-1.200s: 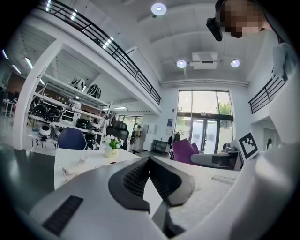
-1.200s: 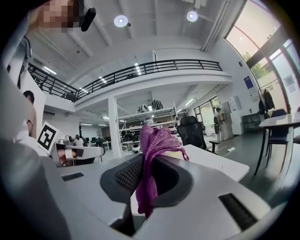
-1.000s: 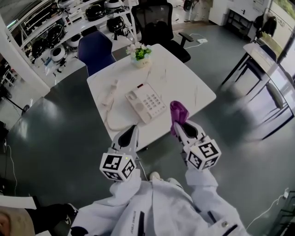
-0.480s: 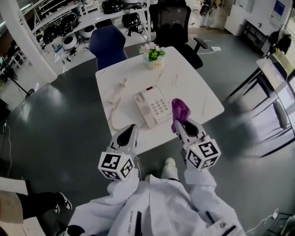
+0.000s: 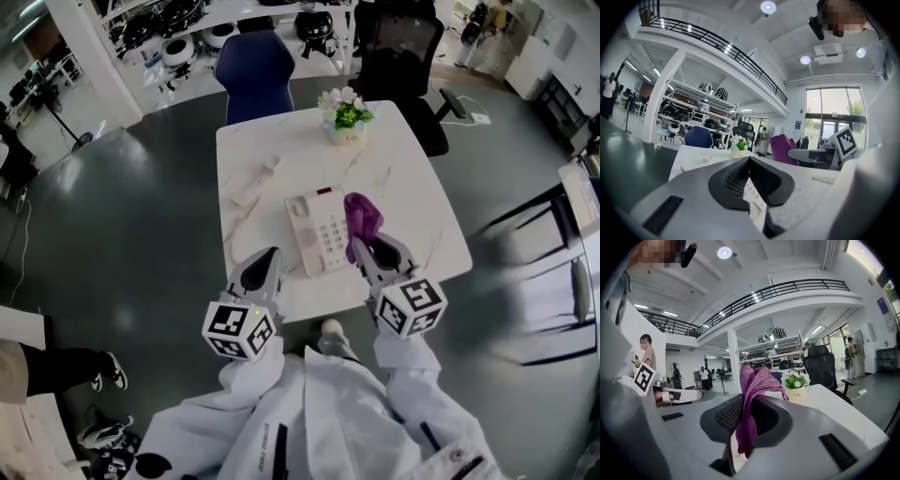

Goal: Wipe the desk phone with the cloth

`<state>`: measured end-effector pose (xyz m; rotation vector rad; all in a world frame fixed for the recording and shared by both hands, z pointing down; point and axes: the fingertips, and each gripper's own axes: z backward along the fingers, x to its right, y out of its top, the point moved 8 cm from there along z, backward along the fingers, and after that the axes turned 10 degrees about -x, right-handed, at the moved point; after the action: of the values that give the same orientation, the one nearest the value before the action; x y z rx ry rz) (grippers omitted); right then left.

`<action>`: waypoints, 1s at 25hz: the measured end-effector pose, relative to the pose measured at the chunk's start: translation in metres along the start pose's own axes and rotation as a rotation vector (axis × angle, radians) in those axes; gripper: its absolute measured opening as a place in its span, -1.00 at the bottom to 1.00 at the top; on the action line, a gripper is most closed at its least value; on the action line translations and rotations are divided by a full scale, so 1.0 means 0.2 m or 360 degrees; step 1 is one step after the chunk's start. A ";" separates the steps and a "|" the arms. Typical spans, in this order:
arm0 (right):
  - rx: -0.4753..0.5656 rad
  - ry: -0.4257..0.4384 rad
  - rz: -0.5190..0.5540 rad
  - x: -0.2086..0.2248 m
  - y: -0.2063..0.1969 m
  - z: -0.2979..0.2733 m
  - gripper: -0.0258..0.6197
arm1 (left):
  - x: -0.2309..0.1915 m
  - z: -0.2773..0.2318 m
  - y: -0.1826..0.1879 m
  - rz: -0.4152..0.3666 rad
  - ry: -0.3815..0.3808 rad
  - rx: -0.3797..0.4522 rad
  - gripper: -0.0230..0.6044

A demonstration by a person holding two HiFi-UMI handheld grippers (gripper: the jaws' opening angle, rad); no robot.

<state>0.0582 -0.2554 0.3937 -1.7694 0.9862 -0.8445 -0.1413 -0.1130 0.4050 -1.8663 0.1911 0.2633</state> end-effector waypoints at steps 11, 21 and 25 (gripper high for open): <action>-0.0129 0.0258 0.0172 0.24 0.10 -0.37 -0.81 | -0.07 -0.17 -0.02 0.0037 0.0237 -0.0028 -0.93; -0.0209 0.0434 0.0361 0.36 0.16 -0.70 -0.81 | -0.13 -0.24 -0.09 0.0190 0.0451 -0.0003 -0.93; -0.0221 0.0447 0.0480 0.37 0.17 -0.79 -0.81 | -0.14 -0.27 -0.12 0.0233 0.0453 -0.0016 -0.94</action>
<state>-0.0525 -0.3905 0.4257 -1.5860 1.4858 -0.8602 -0.1579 -0.1577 0.4509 -1.8975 0.5235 0.0971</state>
